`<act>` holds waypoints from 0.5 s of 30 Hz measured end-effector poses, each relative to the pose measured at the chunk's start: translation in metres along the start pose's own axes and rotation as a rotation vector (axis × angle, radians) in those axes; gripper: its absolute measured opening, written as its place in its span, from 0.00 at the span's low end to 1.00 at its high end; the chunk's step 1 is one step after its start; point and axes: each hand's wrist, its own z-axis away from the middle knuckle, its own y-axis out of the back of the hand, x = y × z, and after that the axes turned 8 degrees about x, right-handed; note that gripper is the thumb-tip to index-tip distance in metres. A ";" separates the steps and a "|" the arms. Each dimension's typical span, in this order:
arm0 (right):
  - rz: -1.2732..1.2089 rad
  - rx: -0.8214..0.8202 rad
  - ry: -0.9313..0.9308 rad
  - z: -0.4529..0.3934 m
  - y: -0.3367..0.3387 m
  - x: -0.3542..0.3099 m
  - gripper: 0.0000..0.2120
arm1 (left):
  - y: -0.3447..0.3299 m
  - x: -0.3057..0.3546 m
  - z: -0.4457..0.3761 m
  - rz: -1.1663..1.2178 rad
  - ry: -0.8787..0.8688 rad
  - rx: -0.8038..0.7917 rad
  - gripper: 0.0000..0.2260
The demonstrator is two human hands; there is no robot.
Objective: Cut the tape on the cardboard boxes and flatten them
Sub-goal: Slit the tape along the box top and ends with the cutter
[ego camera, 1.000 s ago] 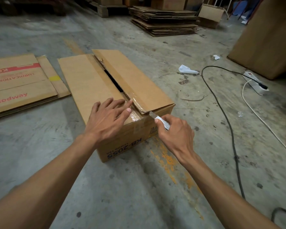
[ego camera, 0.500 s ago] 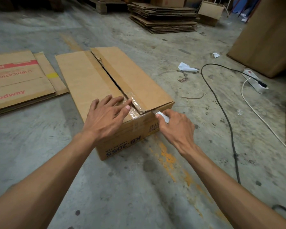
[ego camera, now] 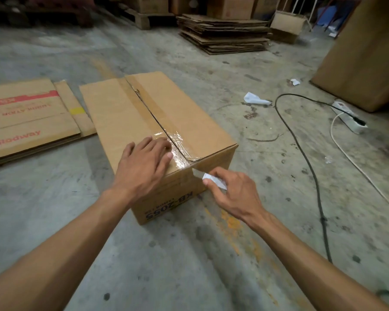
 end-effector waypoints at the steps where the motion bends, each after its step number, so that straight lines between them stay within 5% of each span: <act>1: -0.078 -0.109 0.034 0.004 -0.003 -0.004 0.12 | 0.002 -0.003 0.001 -0.013 0.000 -0.002 0.23; 5: -0.185 -0.512 0.104 0.017 -0.021 -0.014 0.12 | 0.014 -0.024 0.006 -0.050 -0.016 -0.002 0.22; 15: -0.201 -0.742 0.445 0.077 -0.103 -0.097 0.11 | 0.024 -0.028 0.035 -0.191 0.046 0.020 0.23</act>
